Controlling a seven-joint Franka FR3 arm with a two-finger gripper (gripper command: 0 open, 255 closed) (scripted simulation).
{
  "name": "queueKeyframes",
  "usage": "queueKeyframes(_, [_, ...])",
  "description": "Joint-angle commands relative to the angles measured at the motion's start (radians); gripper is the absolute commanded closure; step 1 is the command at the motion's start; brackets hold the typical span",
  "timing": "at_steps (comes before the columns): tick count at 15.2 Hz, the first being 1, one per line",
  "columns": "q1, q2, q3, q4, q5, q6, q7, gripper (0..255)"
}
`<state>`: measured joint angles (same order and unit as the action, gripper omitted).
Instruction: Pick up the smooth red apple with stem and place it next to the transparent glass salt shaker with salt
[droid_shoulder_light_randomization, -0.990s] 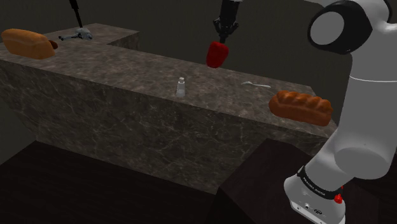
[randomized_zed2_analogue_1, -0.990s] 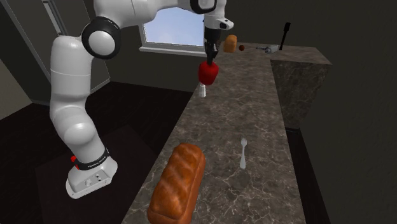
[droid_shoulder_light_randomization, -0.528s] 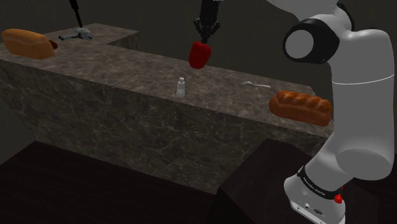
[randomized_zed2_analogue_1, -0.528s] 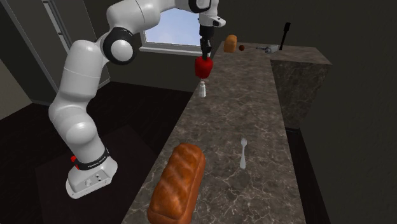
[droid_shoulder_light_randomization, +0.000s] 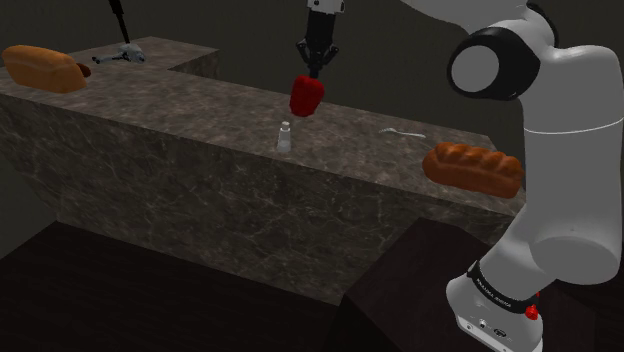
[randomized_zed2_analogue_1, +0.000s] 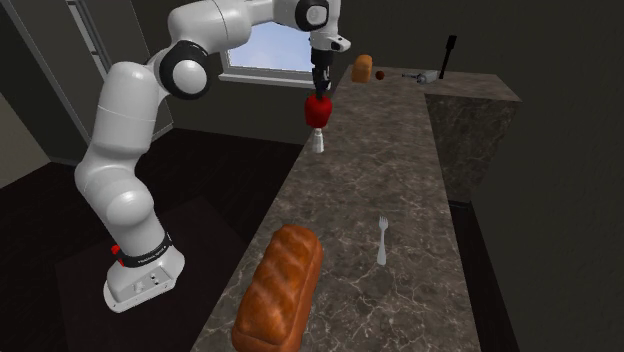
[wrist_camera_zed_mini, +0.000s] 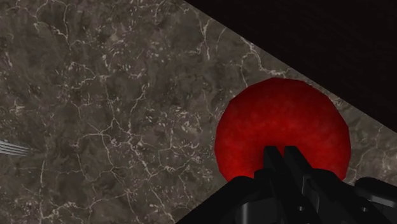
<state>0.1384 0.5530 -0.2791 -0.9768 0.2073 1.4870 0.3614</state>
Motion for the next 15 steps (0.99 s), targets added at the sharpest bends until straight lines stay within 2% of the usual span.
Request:
queueKeyframes(1, [0.007,-0.015,-0.001,-0.054,-0.003,0.039,-0.004,255])
queueKeyframes(15, [0.037,-0.056,-0.002,-0.309,-0.010,0.252,-0.023,255])
